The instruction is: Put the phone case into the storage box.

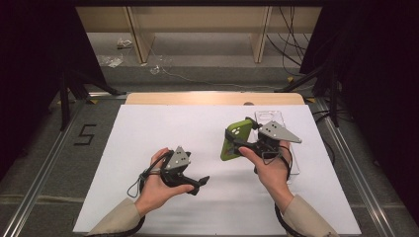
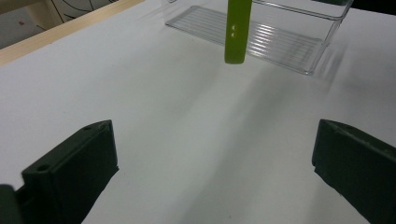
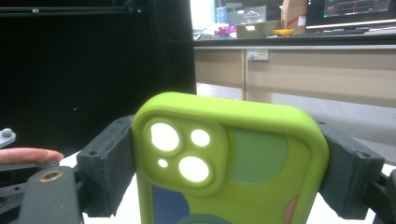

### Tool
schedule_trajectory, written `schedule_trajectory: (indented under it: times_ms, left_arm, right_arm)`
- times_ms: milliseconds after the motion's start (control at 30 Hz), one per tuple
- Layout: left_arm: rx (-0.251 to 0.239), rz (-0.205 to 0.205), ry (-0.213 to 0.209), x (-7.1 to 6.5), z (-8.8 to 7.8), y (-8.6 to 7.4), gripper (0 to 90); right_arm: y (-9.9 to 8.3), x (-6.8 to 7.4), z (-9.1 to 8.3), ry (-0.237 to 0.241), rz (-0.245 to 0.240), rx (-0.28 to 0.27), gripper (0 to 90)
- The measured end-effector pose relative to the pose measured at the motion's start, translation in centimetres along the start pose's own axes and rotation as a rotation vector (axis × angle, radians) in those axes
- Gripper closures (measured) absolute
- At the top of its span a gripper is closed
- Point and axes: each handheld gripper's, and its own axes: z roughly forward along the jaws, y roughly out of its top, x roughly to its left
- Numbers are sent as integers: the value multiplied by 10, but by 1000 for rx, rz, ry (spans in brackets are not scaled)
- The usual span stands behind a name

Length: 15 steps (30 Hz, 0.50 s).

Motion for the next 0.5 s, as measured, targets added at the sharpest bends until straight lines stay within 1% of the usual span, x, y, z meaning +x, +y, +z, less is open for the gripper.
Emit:
schedule_trajectory:
  times_ms: [200, 367, 500]
  left_arm:
    - [-9, -9, 8, 4, -8, -5, 0]
    - [-17, -16, 6, 7, -13, -9, 0]
    - [-18, -14, 7, 9, -18, -12, 0]
  right_arm:
    - [1, -2, -1, -10, 3, 1, 178]
    - [2, -4, -2, -17, 4, 2, 178]
    - [3, -7, -4, -27, 2, 1, 178]
